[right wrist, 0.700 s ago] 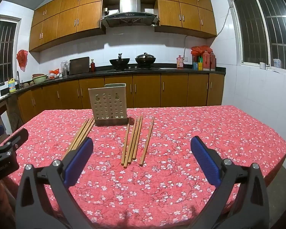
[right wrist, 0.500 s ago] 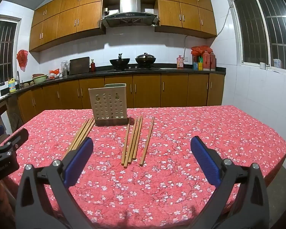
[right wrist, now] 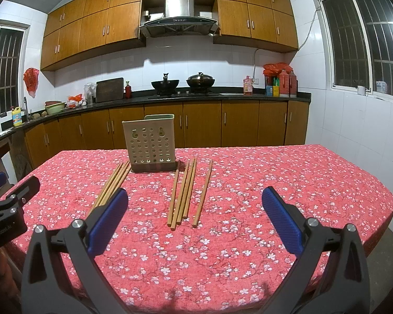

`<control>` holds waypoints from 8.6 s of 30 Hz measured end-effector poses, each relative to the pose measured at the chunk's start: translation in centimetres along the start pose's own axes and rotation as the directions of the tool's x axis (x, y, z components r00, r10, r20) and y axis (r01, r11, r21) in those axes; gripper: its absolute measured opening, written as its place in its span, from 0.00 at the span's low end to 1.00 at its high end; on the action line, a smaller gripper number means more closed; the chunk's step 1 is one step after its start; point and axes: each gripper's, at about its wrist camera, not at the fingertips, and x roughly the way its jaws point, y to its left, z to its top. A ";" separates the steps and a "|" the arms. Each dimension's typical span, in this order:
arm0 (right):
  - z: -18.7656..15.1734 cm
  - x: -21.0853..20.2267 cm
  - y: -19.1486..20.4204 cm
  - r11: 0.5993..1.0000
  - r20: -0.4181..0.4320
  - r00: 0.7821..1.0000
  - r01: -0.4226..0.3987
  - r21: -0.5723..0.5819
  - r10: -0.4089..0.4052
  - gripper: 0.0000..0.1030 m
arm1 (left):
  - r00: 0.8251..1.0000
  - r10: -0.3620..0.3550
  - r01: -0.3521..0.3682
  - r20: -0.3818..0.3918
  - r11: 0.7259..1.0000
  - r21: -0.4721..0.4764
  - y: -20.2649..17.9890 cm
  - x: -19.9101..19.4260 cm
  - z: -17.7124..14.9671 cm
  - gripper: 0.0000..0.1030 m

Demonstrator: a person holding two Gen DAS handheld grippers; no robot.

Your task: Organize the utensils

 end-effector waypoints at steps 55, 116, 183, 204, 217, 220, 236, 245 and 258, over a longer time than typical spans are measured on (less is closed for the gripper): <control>-0.4 0.1 0.1 1.000 0.001 1.000 0.000 0.000 0.000 0.96 | 1.000 0.000 0.000 -0.003 1.000 0.002 0.0 0.0 0.0 0.98; -2.0 21.7 -2.7 0.995 -0.525 0.851 0.049 0.088 0.005 0.09 | 0.830 -0.193 0.171 -0.524 0.981 -0.090 2.2 18.2 -2.5 0.26; 7.7 17.1 -5.7 0.991 -0.217 0.976 -0.007 0.133 0.036 0.08 | 0.953 -0.154 0.116 -0.262 0.981 -0.156 8.5 17.9 7.3 0.07; 20.6 14.2 -6.0 0.984 0.084 0.994 -0.083 0.157 0.071 0.07 | 0.995 -0.097 0.096 -0.010 0.989 -0.116 8.5 15.9 17.9 0.07; 26.0 13.4 -1.7 0.961 0.172 0.956 -0.256 0.105 0.236 0.07 | 0.955 -0.133 0.175 0.264 0.974 -0.144 3.3 13.7 26.6 0.07; 25.0 14.9 -1.2 0.960 0.125 0.961 -0.262 0.102 0.249 0.07 | 0.953 -0.157 0.202 0.257 0.967 -0.157 1.9 15.0 26.0 0.07; 21.2 20.2 0.3 0.960 -0.018 0.967 -0.249 0.131 0.253 0.17 | 0.974 -0.224 0.225 0.025 0.954 -0.198 -0.3 22.6 19.8 0.07; 21.7 16.8 -1.0 0.962 0.061 0.972 -0.235 0.137 0.228 0.26 | 0.978 -0.193 0.207 0.083 0.951 -0.231 2.0 19.7 21.0 0.34; 8.2 20.8 -6.3 0.973 -0.305 0.945 -0.048 0.224 0.117 0.28 | 0.993 -0.088 0.070 -0.074 0.974 -0.215 7.2 17.5 13.9 0.34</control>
